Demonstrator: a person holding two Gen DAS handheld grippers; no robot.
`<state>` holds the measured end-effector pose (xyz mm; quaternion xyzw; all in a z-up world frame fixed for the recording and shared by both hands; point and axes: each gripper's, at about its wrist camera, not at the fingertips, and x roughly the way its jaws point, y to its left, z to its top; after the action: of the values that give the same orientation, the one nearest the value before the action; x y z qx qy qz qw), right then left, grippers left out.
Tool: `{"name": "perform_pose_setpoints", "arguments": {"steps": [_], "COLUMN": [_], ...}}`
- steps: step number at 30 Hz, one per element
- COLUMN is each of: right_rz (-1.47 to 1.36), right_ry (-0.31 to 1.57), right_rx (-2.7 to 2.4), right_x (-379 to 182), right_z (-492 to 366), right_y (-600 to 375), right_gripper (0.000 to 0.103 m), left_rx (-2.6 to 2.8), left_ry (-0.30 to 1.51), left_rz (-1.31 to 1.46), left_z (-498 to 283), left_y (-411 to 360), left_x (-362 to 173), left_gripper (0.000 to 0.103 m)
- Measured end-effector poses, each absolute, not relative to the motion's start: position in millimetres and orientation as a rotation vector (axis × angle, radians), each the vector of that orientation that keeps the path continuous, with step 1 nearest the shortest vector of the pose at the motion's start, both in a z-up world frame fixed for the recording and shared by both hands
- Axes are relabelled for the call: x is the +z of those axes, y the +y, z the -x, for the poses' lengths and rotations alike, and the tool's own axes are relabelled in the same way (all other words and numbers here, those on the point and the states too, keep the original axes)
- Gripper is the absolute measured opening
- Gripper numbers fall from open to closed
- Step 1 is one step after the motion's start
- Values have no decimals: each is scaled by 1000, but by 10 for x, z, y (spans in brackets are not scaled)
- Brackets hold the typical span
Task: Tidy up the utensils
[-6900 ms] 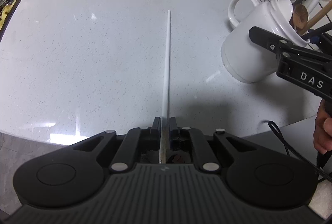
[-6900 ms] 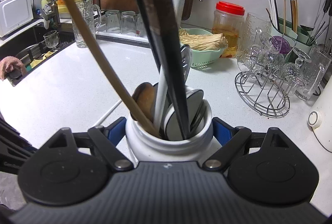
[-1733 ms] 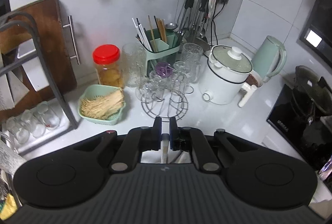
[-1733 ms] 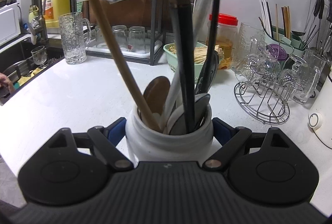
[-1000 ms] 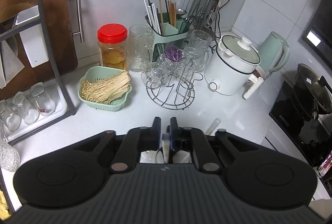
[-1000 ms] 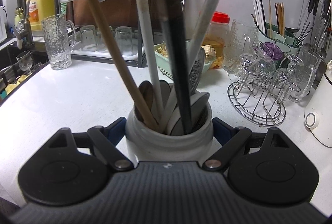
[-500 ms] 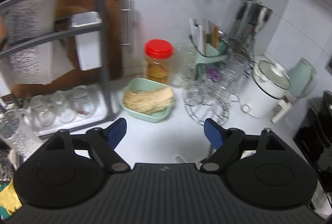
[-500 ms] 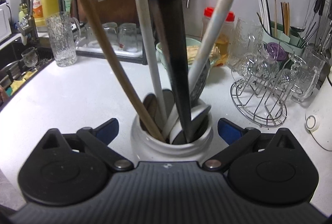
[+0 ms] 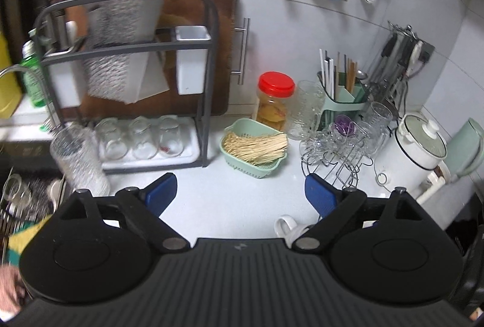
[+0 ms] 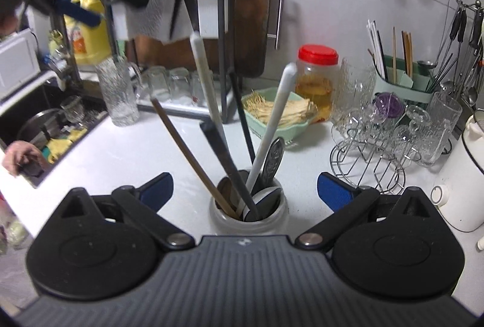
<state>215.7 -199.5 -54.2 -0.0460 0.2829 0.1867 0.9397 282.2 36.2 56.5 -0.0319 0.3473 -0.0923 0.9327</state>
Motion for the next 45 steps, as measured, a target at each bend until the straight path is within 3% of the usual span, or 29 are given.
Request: {"name": "perform_pose_setpoints", "arguments": {"steps": [20,45], "right_rz": [-30,-32], "right_ry": [506,502], "right_rx": [447,474], "right_x": [162,-10], "right_z": [-1463,-620], "right_y": [-2790,-3197], "right_gripper": [103,103], "left_rx": [58,140], "left_ry": [683,665], "left_rz": [142,163], "left_z": [-1376,-127], "left_y": [-131,-561], "left_x": [453,183], "left_gripper": [95,95]}}
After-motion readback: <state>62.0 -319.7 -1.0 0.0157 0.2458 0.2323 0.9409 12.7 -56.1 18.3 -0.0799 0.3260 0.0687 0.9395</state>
